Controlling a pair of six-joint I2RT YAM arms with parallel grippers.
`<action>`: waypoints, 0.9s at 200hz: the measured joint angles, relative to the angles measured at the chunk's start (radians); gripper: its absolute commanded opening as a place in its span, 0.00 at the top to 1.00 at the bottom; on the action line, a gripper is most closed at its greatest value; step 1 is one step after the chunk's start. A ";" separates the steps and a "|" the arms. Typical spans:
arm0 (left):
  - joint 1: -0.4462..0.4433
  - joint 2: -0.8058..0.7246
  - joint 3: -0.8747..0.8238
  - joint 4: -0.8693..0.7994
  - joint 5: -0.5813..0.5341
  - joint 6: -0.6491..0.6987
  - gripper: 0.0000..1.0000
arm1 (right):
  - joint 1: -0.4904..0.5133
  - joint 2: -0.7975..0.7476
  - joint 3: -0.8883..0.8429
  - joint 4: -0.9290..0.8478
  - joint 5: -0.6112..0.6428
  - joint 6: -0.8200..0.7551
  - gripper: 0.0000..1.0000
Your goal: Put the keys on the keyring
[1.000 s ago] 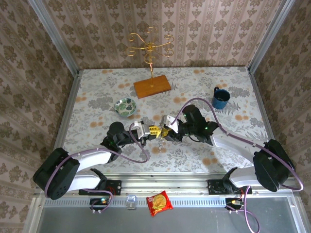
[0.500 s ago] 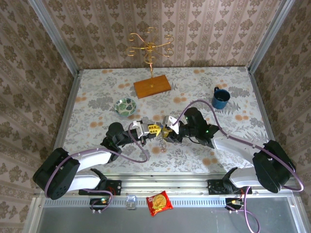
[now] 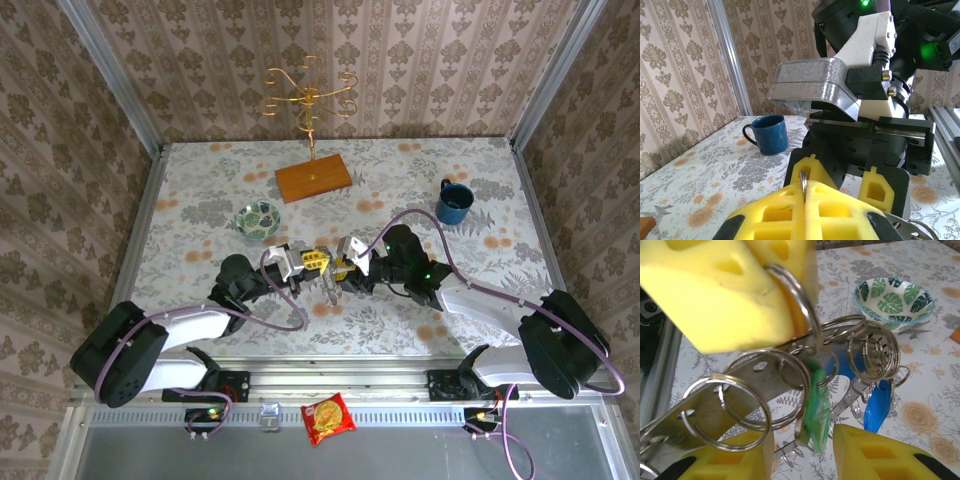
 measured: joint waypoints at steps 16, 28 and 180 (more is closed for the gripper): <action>0.000 0.001 0.000 0.003 0.000 -0.004 1.00 | 0.001 0.000 -0.002 0.028 0.018 0.004 0.63; 0.000 0.001 0.000 0.006 0.000 -0.007 1.00 | 0.002 0.000 -0.002 0.051 0.029 0.008 0.64; 0.027 -0.068 -0.013 -0.095 0.014 0.010 1.00 | 0.018 -0.034 0.013 0.017 0.105 -0.062 1.00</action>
